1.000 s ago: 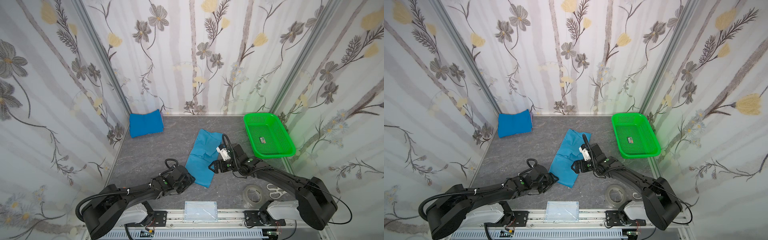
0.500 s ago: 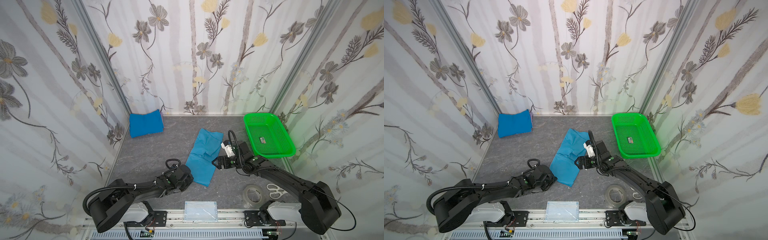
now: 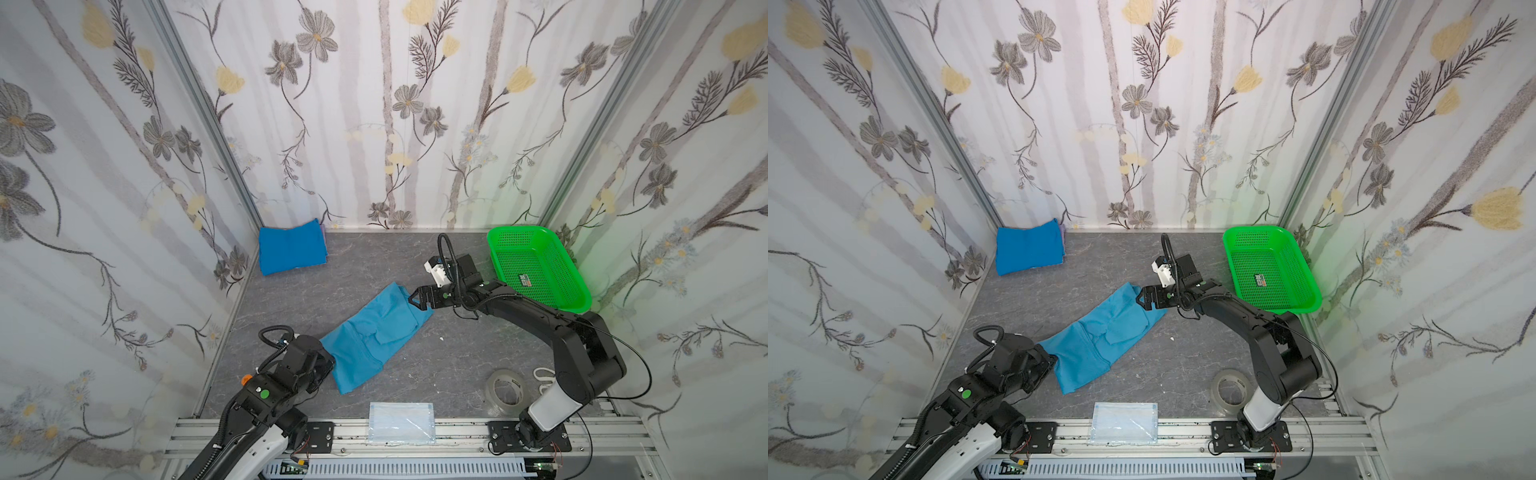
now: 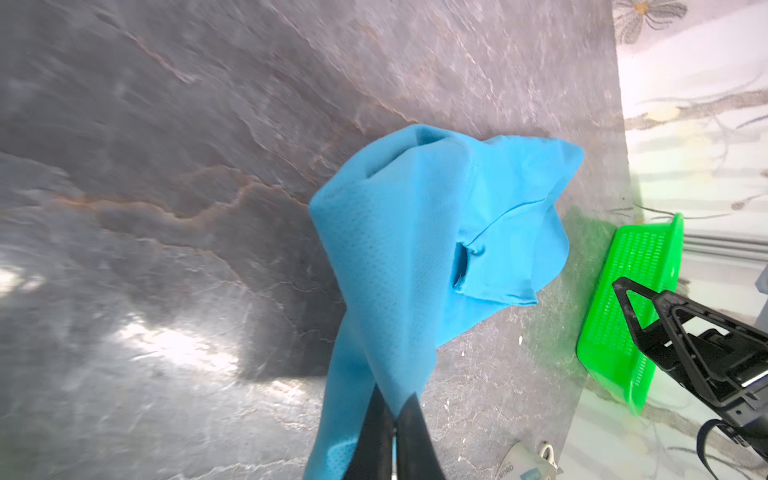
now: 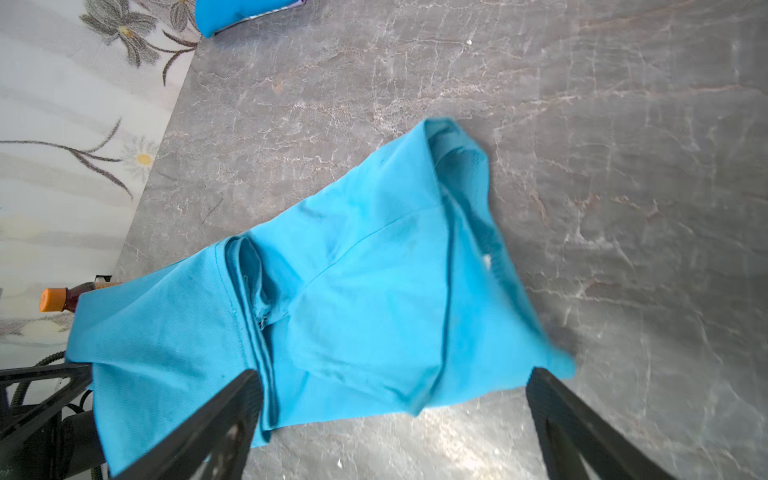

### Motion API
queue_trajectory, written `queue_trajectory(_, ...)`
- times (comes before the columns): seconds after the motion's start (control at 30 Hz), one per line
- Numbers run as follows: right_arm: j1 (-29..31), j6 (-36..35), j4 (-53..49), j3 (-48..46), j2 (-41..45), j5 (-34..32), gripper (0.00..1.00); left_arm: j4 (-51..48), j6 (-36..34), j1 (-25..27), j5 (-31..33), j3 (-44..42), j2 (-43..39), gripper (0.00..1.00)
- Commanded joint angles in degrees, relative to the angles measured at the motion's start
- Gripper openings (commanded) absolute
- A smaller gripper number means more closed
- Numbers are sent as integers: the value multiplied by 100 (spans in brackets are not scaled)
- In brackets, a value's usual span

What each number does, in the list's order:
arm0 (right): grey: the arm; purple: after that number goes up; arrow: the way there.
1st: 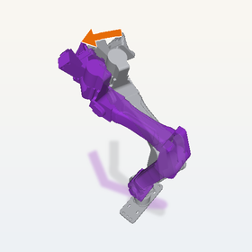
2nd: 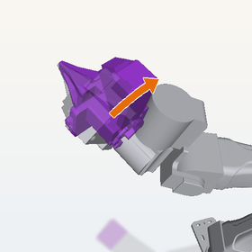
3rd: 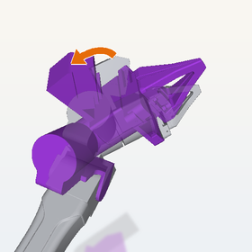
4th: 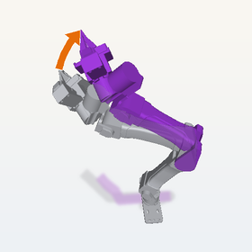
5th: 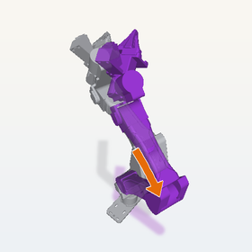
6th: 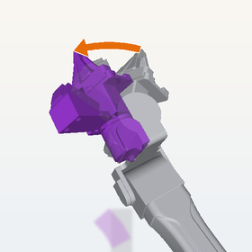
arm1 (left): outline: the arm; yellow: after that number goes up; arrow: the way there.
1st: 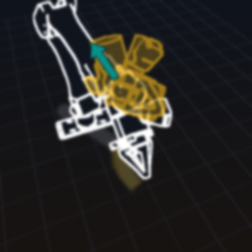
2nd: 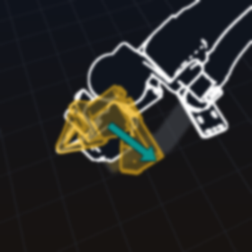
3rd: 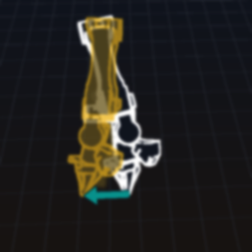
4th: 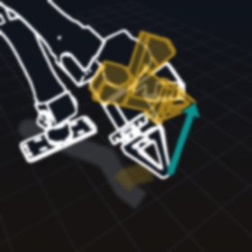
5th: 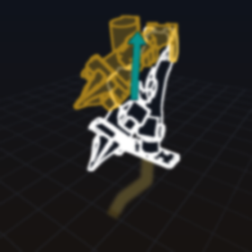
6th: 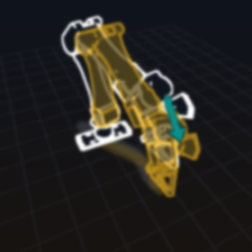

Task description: Fold and stack the t-shirts

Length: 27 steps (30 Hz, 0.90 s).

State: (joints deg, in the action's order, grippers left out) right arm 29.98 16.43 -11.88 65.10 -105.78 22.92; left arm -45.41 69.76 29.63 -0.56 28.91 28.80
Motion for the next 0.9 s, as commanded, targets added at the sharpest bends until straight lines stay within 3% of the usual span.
queue_trajectory(0.0,-9,-227,30,290,-291,222,100,-30,-1024,-432,-951,424,628,0)
queue_trajectory(0.13,-86,-236,30,246,-319,257,100,1094,-1596,-563,-1651,1382,2347,0)
queue_trajectory(0.27,-261,-139,96,-48,-149,178,100,1542,-1936,-565,-1684,2672,3780,0)
queue_trajectory(0.4,-484,45,172,-365,41,120,100,2024,-1940,-514,-2153,3772,5274,0)
queue_trajectory(0.57,-892,304,283,-868,367,-46,100,2039,-2183,-269,-2478,5117,6919,0)
queue_trajectory(0.7,-1086,309,410,-1196,649,-44,100,1857,-2353,-198,-2532,5777,7562,0)
queue_trajectory(0.87,-1103,341,586,-1271,737,-33,100,1836,-2502,-317,-2579,5526,7065,0)
